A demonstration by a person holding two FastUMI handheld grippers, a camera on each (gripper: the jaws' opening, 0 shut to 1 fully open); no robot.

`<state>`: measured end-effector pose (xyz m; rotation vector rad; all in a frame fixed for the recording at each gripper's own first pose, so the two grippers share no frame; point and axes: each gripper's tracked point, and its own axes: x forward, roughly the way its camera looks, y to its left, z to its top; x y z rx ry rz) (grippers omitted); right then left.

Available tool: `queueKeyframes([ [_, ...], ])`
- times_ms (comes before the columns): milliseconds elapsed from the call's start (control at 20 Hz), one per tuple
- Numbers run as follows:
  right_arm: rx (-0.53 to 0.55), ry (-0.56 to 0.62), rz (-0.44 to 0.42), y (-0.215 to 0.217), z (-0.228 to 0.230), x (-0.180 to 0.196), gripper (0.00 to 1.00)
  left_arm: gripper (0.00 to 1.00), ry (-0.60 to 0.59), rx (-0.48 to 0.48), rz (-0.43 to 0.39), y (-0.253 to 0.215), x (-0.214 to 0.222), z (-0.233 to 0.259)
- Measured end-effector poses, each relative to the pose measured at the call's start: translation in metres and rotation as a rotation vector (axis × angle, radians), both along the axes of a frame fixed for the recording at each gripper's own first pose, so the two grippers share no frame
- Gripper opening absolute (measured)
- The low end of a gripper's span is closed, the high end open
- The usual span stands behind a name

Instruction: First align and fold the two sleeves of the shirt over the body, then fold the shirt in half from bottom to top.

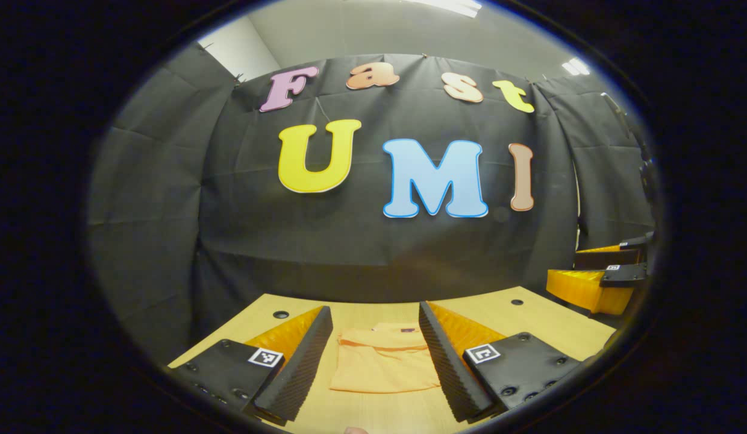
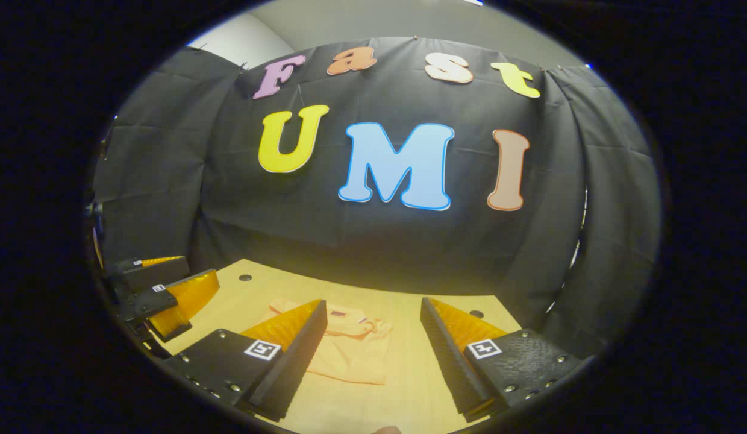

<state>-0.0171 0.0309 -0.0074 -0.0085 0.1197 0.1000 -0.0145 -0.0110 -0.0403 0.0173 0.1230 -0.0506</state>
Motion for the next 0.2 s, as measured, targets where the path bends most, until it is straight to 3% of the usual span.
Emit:
queueKeyframes([
  [200,0.015,-0.002,-0.025,-0.0001,-0.0013,-0.0096,0.97,0.95,-0.017,-0.001,-0.002,0.0098,-0.0038,0.0081],
])
